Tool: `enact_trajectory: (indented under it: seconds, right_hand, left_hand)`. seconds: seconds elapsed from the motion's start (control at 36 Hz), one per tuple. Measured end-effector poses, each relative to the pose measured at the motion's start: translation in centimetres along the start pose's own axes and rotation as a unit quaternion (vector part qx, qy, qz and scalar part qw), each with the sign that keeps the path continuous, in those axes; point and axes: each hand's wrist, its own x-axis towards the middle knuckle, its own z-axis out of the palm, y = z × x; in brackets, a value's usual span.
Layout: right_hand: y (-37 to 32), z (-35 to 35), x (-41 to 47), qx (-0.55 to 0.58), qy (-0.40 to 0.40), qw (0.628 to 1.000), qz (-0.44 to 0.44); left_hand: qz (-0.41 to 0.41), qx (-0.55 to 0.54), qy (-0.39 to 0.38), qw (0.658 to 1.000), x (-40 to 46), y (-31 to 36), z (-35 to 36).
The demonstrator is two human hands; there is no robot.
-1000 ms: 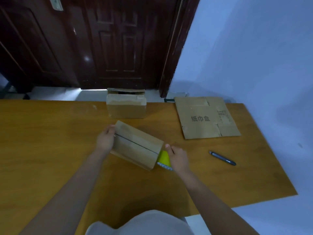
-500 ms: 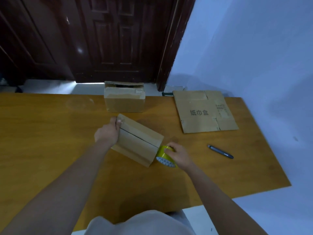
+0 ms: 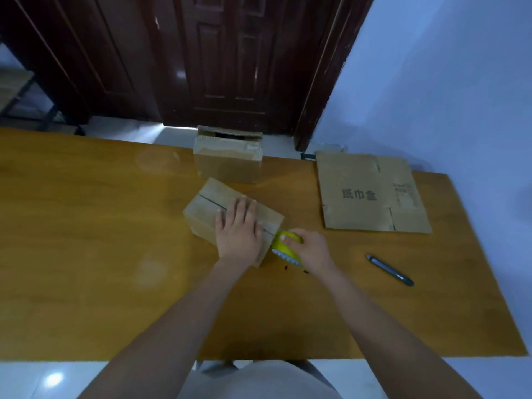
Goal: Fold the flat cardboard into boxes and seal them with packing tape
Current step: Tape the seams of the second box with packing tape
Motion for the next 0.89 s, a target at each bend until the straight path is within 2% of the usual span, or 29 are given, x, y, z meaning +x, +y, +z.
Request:
enact_trajectory:
  seconds: [0.22, 0.44, 0.56, 0.67, 0.75, 0.89]
  right_hand:
    - [1.5, 0.5, 0.0, -0.067, -0.025, 0.996, -0.054]
    - [2.3, 0.8, 2.0, -0.099, -0.146, 0.983, -0.050]
    - [3.4, -0.4, 1.5, 0.023, -0.168, 0.985, -0.041]
    - [5.9, -1.7, 0.0, 0.163, -0.201, 0.966, 0.005]
    - [7.0, -3.0, -0.9, 0.202, -0.195, 0.960, 0.013]
    - [5.5, -3.2, -0.5, 0.202, -0.165, 0.964, -0.042]
  left_hand:
    - [-0.030, 0.028, -0.025, 0.999, 0.2, 0.5, 0.0]
    - [-0.021, 0.030, -0.040, 0.999, 0.5, 0.5, -0.3]
    - [-0.026, 0.031, -0.039, 0.998, 0.7, 0.6, -0.4]
    - [-0.027, 0.026, -0.041, 0.998, 0.6, 0.5, -0.4]
    - [-0.026, 0.023, -0.043, 0.998, 0.6, 0.5, -0.3]
    - [-0.025, 0.036, -0.043, 0.998, 0.7, 0.5, -0.3]
